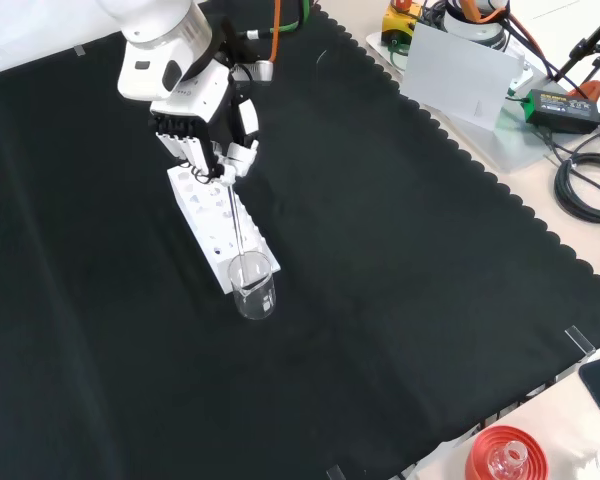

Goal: Stir in the beaker to the left of the white test tube rack with the glass rod.

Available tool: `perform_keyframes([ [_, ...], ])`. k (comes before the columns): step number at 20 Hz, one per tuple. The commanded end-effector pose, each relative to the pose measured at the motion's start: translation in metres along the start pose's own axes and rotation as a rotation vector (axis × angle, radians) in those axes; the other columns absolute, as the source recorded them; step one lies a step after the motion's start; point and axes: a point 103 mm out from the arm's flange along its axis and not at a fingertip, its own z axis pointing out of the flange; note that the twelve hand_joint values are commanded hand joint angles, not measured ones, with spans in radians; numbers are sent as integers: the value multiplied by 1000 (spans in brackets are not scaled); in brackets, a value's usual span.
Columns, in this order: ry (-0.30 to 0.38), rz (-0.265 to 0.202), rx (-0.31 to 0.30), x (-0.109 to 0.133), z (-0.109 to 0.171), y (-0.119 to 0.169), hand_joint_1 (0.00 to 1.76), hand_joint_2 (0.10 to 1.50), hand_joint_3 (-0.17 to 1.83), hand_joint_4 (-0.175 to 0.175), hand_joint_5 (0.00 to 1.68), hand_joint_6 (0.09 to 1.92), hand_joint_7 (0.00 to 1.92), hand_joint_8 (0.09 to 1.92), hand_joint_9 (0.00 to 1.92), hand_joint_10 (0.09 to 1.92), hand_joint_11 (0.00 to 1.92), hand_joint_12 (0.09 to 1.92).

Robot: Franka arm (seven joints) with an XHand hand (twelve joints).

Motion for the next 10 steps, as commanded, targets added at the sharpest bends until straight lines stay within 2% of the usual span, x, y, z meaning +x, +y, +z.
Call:
perform_keyframes([
  [1, -13, -12, 1, 8, 0, -1, 1330, 586, 791, -175, 1173, 706, 1410, 683, 1691, 473, 1539, 755],
  [5, -44, -11, 6, 25, 4, -1, 1330, 586, 791, -175, 1173, 706, 1410, 683, 1691, 473, 1538, 756],
  [10, -8, -7, 27, 42, 8, 11, 1330, 586, 791, -175, 1173, 706, 1410, 684, 1691, 473, 1538, 757],
])
